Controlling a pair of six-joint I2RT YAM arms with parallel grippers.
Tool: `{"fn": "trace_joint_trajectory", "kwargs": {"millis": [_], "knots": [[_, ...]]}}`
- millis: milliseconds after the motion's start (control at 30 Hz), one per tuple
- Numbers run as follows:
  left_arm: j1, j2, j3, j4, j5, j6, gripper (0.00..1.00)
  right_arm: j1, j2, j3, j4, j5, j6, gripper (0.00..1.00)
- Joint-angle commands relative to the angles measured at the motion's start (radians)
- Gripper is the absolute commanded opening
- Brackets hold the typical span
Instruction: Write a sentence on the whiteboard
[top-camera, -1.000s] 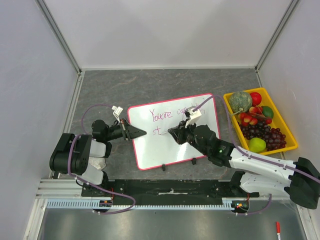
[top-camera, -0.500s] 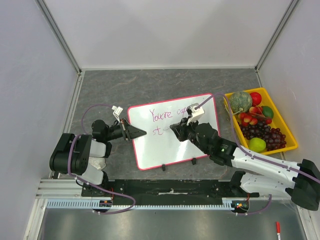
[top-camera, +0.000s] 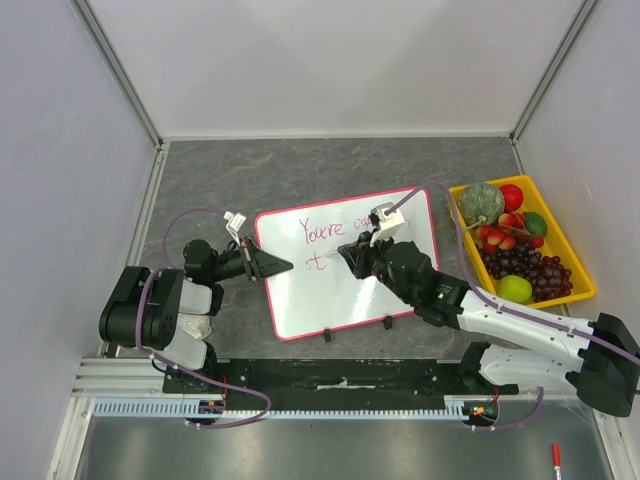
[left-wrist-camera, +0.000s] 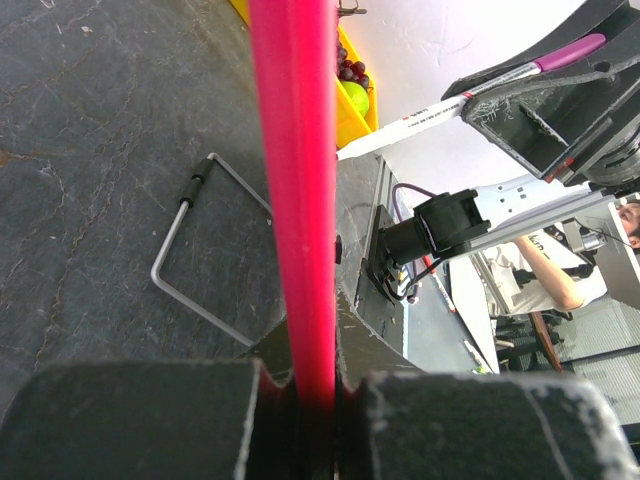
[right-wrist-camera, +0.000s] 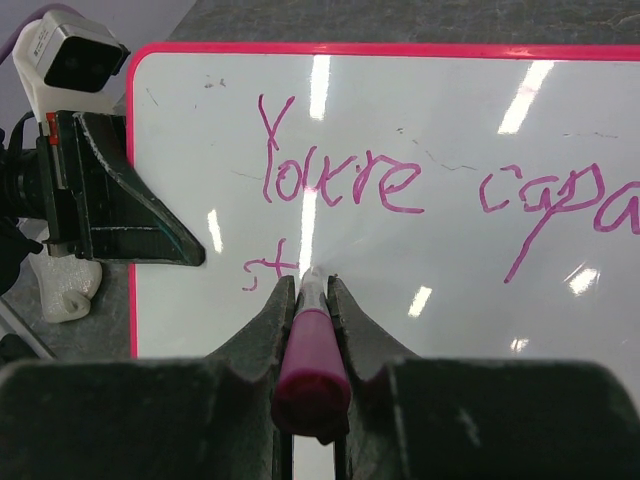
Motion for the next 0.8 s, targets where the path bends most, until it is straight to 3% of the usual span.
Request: {"fn": "trace_joint_trajectory", "kwargs": {"millis": [0, 767], "knots": [[-0.004, 0.017, -0.011, 0.015, 0.009, 0.065, 0.02, -0.005, -0.002, -0.007, 0.016, 0.033, 0.001, 0.0], [-0.003, 0.017, -0.012, 0.018, 0.009, 0.065, 0.02, -0.007, -0.048, -0.084, -0.039, -0.023, 0.03, 0.0]]}}
